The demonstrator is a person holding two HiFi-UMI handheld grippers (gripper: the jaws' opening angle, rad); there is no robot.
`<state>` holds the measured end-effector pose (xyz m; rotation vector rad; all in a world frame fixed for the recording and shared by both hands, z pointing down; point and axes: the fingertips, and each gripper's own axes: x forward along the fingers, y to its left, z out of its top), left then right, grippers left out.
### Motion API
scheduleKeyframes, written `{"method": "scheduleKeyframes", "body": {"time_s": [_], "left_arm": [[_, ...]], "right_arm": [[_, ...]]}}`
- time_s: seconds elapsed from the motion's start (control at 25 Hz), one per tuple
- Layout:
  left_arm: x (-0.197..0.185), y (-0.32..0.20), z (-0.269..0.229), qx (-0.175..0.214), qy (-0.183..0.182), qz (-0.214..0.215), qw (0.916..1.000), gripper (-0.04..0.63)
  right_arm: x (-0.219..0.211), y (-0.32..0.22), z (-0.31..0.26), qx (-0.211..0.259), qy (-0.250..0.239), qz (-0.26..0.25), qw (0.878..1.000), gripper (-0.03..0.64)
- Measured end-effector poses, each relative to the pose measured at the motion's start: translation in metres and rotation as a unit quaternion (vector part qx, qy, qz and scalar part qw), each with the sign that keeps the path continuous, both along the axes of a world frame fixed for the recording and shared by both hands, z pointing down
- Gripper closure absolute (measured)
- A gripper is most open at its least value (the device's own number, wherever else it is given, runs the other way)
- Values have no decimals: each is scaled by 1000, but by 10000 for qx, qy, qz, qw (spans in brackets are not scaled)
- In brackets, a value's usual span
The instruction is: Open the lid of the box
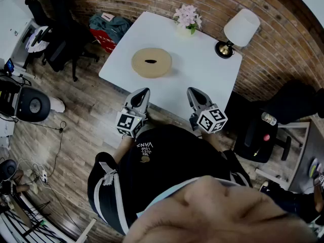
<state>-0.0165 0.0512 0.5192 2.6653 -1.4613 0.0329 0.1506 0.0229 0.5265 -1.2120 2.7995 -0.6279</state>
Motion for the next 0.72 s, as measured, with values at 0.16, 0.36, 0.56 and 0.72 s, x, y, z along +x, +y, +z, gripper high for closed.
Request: {"method": "scheduleKeyframes", "body": {"time_s": [0.16, 0.36, 0.56, 0.72], "left_arm": [[-1, -9, 1, -23, 1, 28, 10000, 583], [-2, -21, 4, -99, -8, 104, 9999, 583], [-6, -34, 6, -153, -16, 189, 9997, 583], [-10, -44, 13, -175, -148, 325, 9992, 583]], "right_arm": [[-3, -8, 2, -41, 23, -25, 10000, 615], [-6, -19, 5, -107, -11, 1, 9999, 615], [-12, -30, 6, -172, -207, 78, 9996, 615], [-18, -39, 13, -190, -269, 175, 9993, 614]]}}
